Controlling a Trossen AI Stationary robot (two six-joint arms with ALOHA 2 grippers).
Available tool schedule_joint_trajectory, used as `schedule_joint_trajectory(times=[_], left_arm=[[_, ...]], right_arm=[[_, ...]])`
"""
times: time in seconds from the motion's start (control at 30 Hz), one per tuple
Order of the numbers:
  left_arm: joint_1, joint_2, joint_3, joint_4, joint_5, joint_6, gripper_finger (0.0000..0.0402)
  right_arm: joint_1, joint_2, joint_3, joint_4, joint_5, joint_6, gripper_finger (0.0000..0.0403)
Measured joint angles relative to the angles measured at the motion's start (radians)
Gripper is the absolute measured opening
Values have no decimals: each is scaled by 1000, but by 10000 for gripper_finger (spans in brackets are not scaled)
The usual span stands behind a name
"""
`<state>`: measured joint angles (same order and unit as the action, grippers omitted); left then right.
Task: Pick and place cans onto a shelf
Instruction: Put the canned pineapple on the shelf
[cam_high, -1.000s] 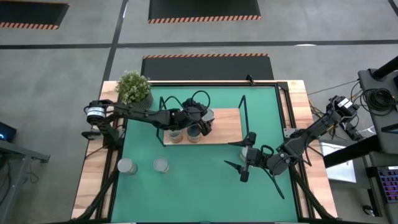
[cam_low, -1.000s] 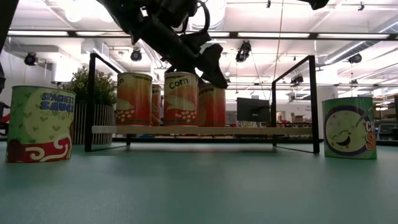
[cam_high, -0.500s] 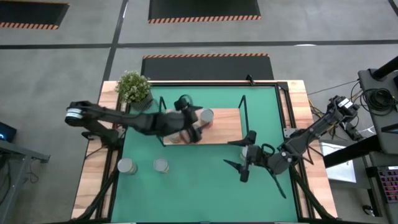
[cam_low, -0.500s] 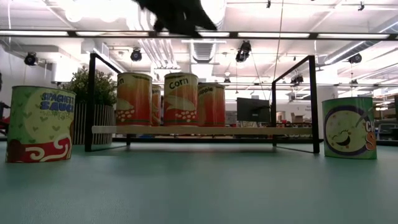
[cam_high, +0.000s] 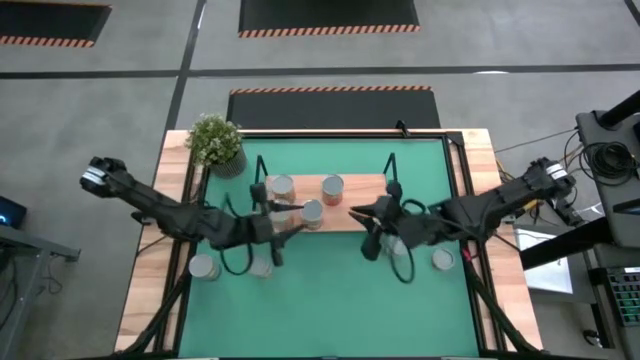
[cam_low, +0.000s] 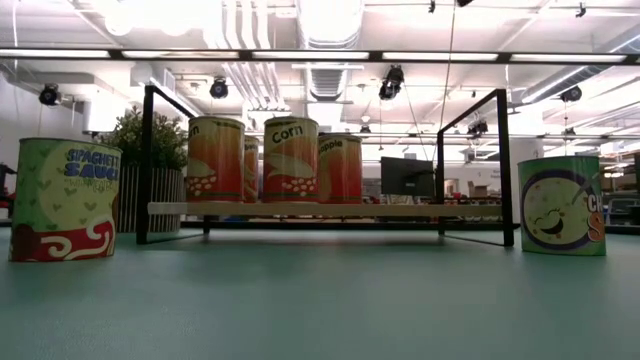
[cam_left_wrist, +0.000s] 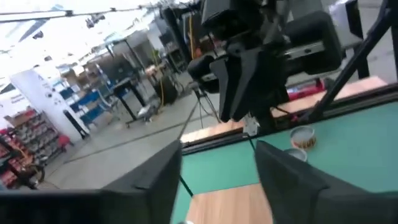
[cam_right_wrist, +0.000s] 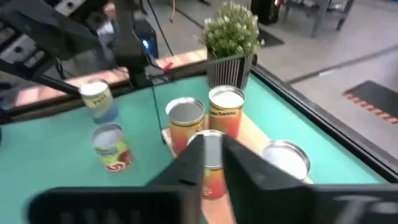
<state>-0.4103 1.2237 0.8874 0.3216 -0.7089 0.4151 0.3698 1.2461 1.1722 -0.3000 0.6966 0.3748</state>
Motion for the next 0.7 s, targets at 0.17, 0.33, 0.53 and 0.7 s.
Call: schedule_joint_trajectory(times=[0.17, 0.33, 0.53, 0.7], left_arm=[[1, -118, -119, 129, -28, 42, 71], [1, -215, -187, 130, -26, 15, 6], [0, -287, -230, 131, -26, 9, 17], [0, -319, -246, 132, -26, 6, 8]], right_arm=[[-110, 69, 111, -163, -91, 28, 13], [-232, 160, 207, -343, -182, 56, 9], [-369, 259, 254, -459, -335, 63, 9], [-445, 322, 262, -526, -418, 62, 9]])
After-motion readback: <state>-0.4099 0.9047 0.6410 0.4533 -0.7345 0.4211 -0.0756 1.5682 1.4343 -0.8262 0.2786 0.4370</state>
